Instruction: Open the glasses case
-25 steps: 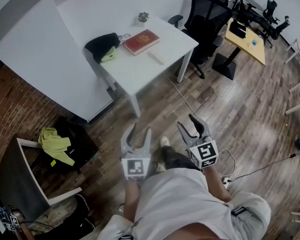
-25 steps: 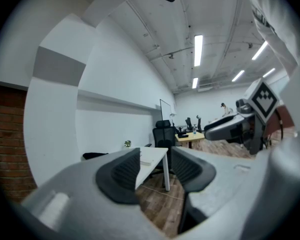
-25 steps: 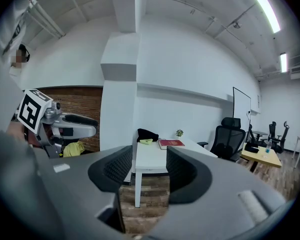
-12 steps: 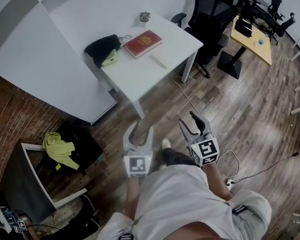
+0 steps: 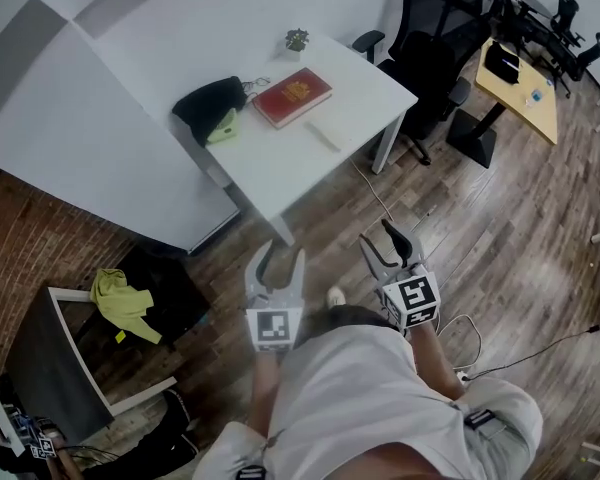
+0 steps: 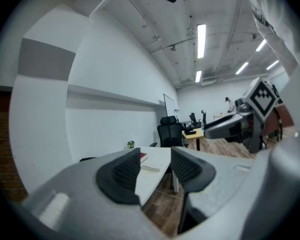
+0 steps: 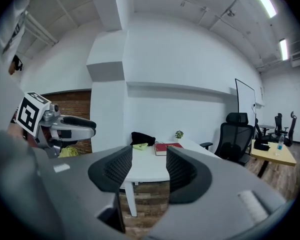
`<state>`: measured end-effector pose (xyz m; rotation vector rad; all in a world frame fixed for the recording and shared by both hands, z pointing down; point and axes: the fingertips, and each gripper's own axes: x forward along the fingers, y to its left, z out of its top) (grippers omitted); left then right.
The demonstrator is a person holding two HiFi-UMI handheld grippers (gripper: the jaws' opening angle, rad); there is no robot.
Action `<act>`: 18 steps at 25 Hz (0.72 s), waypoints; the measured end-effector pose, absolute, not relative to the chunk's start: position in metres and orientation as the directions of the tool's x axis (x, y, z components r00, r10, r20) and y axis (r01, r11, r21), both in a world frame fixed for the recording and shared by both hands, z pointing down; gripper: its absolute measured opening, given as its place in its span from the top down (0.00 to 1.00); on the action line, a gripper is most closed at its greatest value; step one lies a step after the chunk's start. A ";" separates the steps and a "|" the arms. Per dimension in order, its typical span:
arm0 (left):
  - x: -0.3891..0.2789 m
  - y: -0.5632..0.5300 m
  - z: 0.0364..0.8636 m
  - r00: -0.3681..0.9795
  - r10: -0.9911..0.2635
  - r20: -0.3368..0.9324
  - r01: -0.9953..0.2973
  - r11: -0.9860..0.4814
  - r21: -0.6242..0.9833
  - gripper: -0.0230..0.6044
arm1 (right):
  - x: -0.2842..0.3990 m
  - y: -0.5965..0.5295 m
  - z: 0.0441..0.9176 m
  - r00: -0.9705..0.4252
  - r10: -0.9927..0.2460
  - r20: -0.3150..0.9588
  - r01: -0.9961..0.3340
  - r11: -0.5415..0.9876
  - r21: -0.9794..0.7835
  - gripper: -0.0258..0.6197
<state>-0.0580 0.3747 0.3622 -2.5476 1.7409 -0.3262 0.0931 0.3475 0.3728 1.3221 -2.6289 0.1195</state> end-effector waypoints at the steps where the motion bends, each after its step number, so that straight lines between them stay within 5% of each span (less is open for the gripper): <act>1: -0.058 0.370 0.362 0.345 -0.926 0.155 -0.917 -0.367 -0.156 0.66 | 0.094 0.341 0.374 -0.585 -0.782 0.212 -0.799 0.601 0.013 0.65; 18: -0.043 0.292 0.367 0.318 -0.935 0.159 -0.914 -0.347 -0.212 0.66 | 0.107 0.256 0.385 -0.611 -0.761 0.218 -0.781 0.625 -0.002 0.65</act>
